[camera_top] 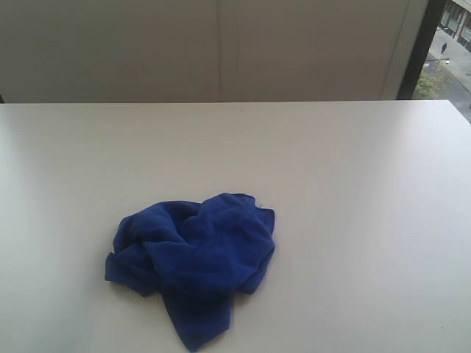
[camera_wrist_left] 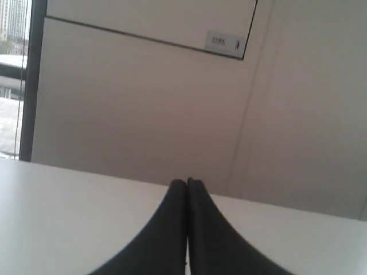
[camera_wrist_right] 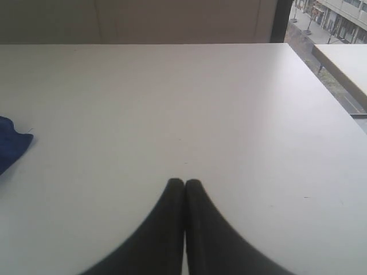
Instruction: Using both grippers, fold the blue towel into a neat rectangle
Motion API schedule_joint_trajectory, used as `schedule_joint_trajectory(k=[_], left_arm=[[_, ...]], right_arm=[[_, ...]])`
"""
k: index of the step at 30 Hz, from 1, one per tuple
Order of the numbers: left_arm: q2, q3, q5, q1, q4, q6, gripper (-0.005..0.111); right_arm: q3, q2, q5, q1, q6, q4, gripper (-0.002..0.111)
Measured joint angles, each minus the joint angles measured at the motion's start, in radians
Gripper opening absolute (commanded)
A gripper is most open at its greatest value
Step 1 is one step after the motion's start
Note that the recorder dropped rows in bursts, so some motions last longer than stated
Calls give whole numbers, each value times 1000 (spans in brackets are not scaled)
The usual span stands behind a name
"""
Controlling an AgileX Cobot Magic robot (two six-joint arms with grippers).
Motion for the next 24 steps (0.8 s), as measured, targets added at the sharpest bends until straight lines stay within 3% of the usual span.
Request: schedule_joint_trajectory(k=[3, 13, 24], left_arm=[[0, 0, -66, 0, 0, -18, 0], [49, -45, -95, 0, 41, -105, 0], [442, -229, -222, 0, 565, -459, 0]], right_arm=[[0, 0, 0, 0, 0, 0, 0], [0, 0, 0, 0, 0, 0, 0], [0, 0, 0, 0, 0, 0, 0]])
